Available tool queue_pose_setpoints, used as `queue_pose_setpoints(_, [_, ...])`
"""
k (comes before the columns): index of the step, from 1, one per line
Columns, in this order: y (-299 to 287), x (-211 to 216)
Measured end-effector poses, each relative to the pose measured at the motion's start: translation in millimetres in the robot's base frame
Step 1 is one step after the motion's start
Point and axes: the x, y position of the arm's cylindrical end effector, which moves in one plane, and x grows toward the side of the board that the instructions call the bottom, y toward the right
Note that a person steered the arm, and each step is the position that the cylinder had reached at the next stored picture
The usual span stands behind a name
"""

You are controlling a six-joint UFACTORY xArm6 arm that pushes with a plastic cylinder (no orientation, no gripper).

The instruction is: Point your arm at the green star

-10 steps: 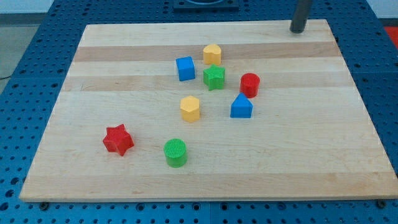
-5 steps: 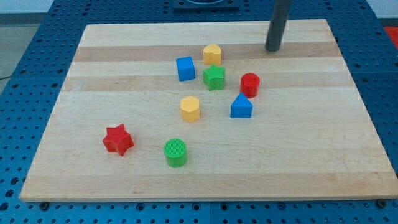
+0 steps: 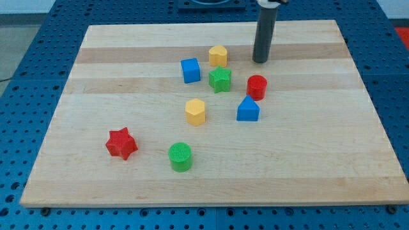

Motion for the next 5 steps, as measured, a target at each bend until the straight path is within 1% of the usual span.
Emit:
queue_pose_setpoints(3, [-20.2, 9.9])
queue_pose_setpoints(5, [-20.2, 10.9])
